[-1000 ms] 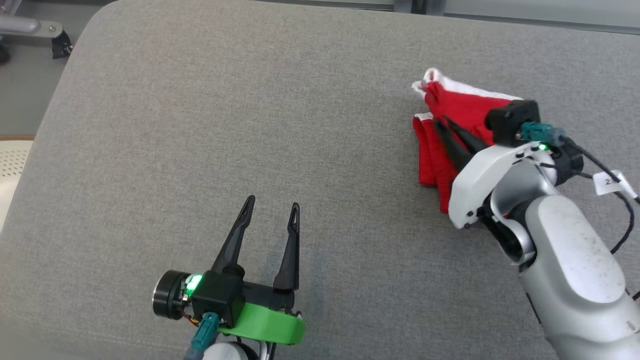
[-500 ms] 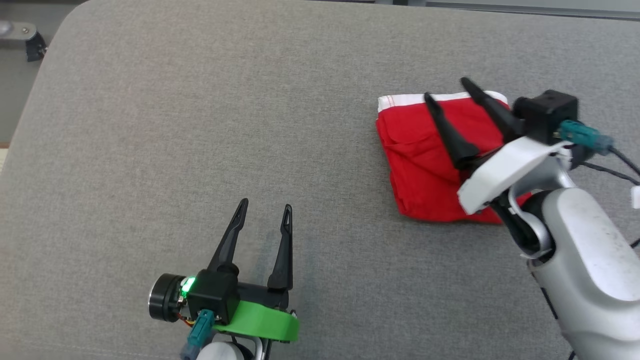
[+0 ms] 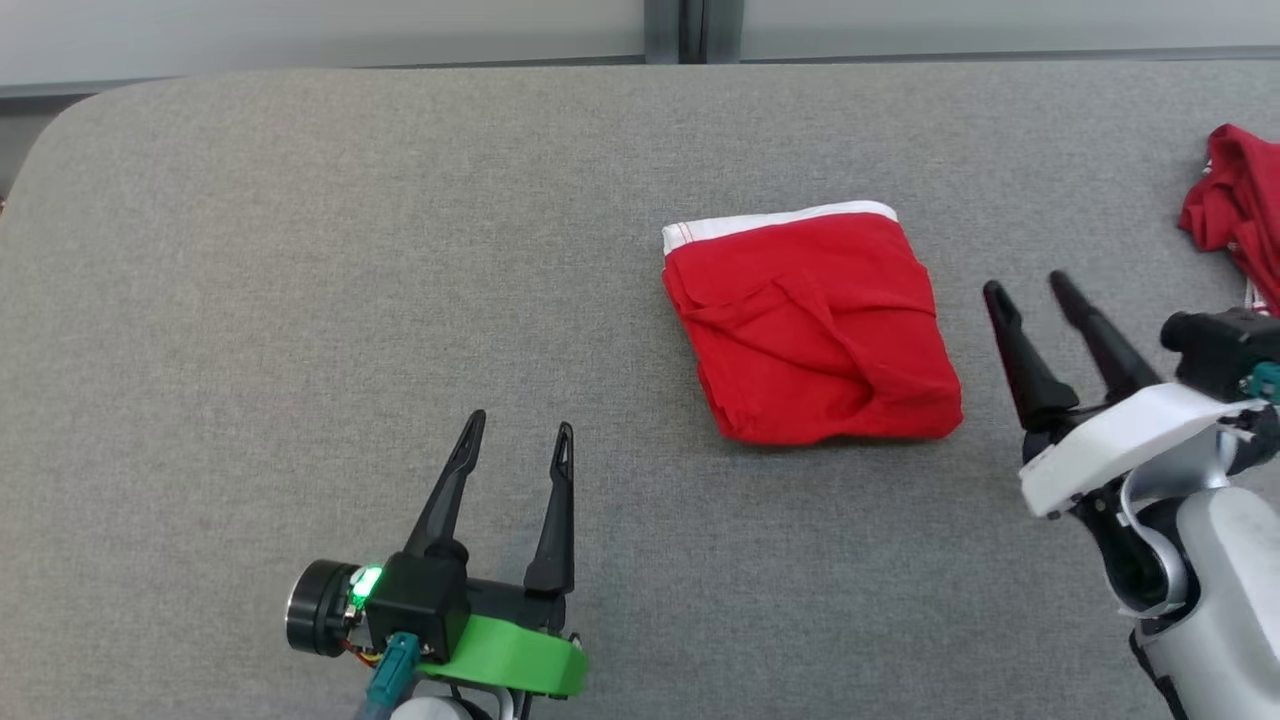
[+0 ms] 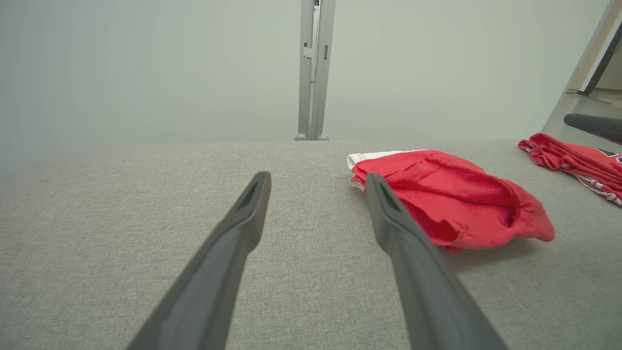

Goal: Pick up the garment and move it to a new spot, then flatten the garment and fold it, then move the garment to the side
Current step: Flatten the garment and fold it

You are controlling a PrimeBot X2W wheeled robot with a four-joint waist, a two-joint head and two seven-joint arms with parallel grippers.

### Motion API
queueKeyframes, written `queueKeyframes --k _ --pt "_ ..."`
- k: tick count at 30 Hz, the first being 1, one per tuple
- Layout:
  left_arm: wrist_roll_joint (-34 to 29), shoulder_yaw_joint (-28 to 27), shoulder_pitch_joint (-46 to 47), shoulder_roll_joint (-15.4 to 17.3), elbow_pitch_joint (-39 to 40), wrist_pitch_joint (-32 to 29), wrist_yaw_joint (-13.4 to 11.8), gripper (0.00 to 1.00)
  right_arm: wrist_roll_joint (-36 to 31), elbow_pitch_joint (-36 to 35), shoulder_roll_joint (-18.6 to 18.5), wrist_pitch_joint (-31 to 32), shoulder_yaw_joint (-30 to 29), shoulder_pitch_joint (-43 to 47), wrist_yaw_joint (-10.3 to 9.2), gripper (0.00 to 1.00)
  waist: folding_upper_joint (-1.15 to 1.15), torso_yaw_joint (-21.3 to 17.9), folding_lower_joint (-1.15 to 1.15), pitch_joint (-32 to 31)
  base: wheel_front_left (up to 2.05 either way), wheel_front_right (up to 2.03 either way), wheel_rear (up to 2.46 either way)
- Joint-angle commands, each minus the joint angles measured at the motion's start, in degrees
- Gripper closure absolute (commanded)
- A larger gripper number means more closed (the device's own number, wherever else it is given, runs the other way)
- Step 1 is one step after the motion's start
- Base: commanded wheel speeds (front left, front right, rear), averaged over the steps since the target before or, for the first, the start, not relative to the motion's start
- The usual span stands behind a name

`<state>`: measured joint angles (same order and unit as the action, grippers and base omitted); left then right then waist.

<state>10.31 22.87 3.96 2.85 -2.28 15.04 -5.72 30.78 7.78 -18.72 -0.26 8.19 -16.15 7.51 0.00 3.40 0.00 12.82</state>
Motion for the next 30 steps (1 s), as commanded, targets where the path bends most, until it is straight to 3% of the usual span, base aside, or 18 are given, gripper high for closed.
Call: queueKeyframes --k 1,6,9,13,18,24,30 --pt "-0.5 0.0 -0.5 0.1 0.1 0.2 0.3 0.0 2.6 0.6 -0.3 0.9 1.5 0.0 -0.06 1.0 0.0 -1.0 0.0 -1.2 0.0 0.0 0.0" --pt "-0.1 1.1 0.7 0.1 0.7 0.2 0.5 0.0 15.1 4.4 -1.7 7.2 6.0 -4.8 -0.04 1.0 0.0 1.3 0.0 0.0 0.0 0.0 0.0" --pt "0.6 1.8 1.4 0.1 0.7 0.2 0.6 0.0 21.7 7.3 -4.5 12.9 9.6 -8.2 -0.04 1.0 0.0 3.4 0.0 1.1 0.0 0.0 0.0" --pt "1.5 2.5 1.9 0.1 0.6 0.2 0.3 0.0 26.5 9.8 -8.0 17.5 14.6 -12.0 -0.03 1.0 0.0 5.5 0.0 2.4 0.0 0.0 0.0" --pt "1.9 2.9 2.4 0.1 0.3 0.2 0.1 0.0 31.9 10.5 -8.7 19.3 20.5 -14.1 -0.03 1.0 0.0 6.2 0.0 3.1 0.0 0.0 0.0" --pt "1.4 2.8 2.8 0.1 -0.3 0.2 0.3 0.0 37.7 5.8 -9.8 19.2 29.0 -13.1 -0.03 1.0 0.0 5.4 0.0 2.4 0.0 0.0 0.0" --pt "0.6 2.1 1.3 0.1 -0.7 0.2 0.6 0.0 39.4 -3.1 -15.3 17.2 35.8 -9.8 -0.03 1.0 0.0 3.9 0.0 0.4 0.0 0.0 0.0"
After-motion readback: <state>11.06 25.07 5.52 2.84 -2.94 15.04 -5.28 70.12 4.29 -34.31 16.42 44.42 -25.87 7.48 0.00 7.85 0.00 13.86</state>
